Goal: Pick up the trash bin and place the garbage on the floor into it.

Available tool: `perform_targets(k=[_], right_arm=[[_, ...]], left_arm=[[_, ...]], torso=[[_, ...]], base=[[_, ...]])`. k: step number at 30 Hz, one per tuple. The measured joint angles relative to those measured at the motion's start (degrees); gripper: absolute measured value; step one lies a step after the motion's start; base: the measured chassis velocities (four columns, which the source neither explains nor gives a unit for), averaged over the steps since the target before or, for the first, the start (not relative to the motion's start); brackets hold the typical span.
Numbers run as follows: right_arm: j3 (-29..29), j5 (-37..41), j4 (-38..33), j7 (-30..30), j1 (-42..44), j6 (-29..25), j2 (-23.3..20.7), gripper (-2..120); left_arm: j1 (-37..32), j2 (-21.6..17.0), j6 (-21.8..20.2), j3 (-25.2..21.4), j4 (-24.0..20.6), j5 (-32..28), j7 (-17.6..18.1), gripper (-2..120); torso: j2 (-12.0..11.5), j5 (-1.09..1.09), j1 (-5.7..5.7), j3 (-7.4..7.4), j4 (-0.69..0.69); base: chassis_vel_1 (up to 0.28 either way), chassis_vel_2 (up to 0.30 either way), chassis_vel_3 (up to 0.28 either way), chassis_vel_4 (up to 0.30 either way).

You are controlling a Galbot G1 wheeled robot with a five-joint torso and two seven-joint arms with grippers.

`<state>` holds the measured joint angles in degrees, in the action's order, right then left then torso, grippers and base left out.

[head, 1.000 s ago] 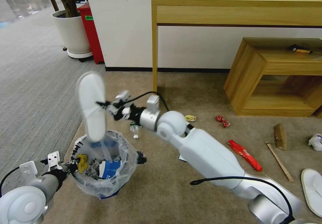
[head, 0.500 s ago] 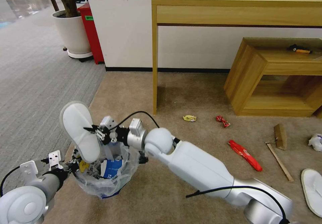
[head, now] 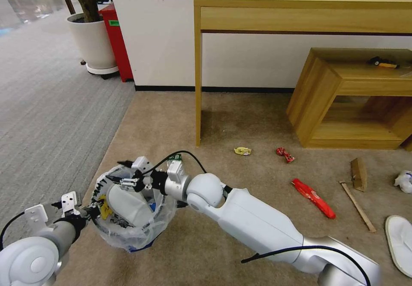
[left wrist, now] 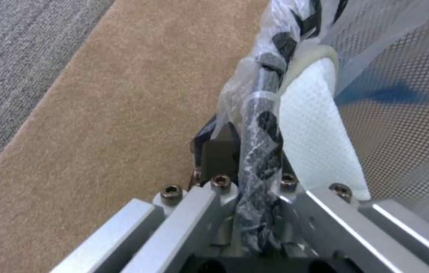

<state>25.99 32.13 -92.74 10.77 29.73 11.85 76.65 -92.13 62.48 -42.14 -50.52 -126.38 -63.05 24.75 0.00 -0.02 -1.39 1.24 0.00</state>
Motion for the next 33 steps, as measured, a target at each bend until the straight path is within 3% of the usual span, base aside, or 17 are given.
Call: perform_targets(k=[6,8,14,16,21,22,33], right_arm=[[-6.8,0.62,-0.63,-2.82,2.43,2.05,-2.74,91],[-11.86,1.01,0.64,-4.13,4.8,3.35,-5.0,99],[-17.95,2.85,5.33,-6.61,8.74,4.61,-8.1,100],[-21.59,3.65,9.97,-7.89,11.74,5.6,-9.3,100],[-25.46,3.67,14.67,-8.37,15.25,6.88,-9.07,100],[-28.56,3.71,19.56,-9.03,18.03,7.98,-7.96,100],[-32.3,2.63,30.97,-10.19,16.91,9.67,-4.2,99]], left_arm=[[-0.42,0.22,0.0,-0.71,0.27,0.25,-0.51,0],[-0.48,0.29,0.0,-1.09,0.44,0.27,-0.59,0],[-0.33,0.43,0.01,-1.24,0.67,0.26,-0.59,0],[-0.29,0.69,0.0,-1.18,0.73,0.29,-0.45,0],[-0.31,0.95,0.0,-1.02,0.71,0.44,-0.38,0],[-0.39,1.02,0.0,-0.99,0.59,0.54,-0.32,0],[-0.75,0.95,0.0,-0.9,0.4,0.97,-0.33,0]], torso=[[0.0,0.0,0.0,0.0,0.0],[0.0,0.01,0.0,0.0,-0.01],[0.0,0.01,0.0,0.0,-0.02],[0.0,0.01,0.01,0.0,-0.02],[0.0,0.02,0.01,0.0,-0.01],[0.0,0.01,0.0,0.0,-0.02],[0.0,-0.01,0.01,0.0,0.0]], base=[[0.0,0.0,0.0,0.0],[0.0,0.0,0.0,0.0],[0.0,0.0,0.0,0.0],[0.0,0.0,0.0,0.0],[0.0,0.0,0.0,0.0],[0.0,0.0,0.0,0.0],[0.0,0.0,0.0,0.0]])
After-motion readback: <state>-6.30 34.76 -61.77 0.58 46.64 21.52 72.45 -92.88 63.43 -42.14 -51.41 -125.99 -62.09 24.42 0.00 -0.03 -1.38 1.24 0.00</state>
